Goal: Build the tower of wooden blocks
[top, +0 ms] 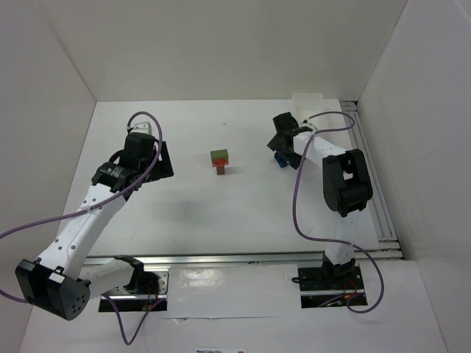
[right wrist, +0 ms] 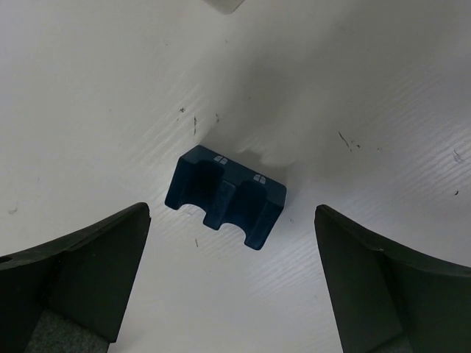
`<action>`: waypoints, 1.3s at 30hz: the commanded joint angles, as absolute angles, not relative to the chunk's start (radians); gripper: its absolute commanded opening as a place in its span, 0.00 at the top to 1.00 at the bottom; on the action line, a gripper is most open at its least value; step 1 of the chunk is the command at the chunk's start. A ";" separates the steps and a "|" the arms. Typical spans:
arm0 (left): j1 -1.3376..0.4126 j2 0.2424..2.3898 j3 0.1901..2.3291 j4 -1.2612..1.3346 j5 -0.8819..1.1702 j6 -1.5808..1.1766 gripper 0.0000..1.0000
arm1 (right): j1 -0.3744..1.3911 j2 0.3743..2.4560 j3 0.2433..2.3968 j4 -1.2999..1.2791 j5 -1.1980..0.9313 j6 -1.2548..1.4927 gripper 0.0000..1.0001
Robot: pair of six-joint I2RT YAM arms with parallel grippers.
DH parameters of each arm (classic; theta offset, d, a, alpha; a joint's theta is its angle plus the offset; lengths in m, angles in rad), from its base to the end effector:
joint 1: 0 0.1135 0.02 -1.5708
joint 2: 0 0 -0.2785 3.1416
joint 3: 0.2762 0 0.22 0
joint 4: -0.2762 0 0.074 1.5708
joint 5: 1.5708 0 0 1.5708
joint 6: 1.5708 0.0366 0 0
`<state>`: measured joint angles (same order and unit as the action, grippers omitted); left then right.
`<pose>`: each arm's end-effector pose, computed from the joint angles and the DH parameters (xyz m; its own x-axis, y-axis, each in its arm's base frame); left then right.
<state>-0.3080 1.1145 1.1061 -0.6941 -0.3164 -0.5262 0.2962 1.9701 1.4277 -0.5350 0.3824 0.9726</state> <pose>0.1869 -0.0475 0.3514 -0.5635 -0.3216 -0.7610 -0.2558 0.9438 -0.2095 0.3786 0.1013 0.2171 -0.5585 0.6311 -0.5383 0.6388 0.7412 0.2063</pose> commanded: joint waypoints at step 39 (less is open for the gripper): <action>-0.301 1.132 1.115 -0.657 -0.319 -0.502 0.14 | 0.321 2.077 1.557 -0.627 0.486 1.029 0.20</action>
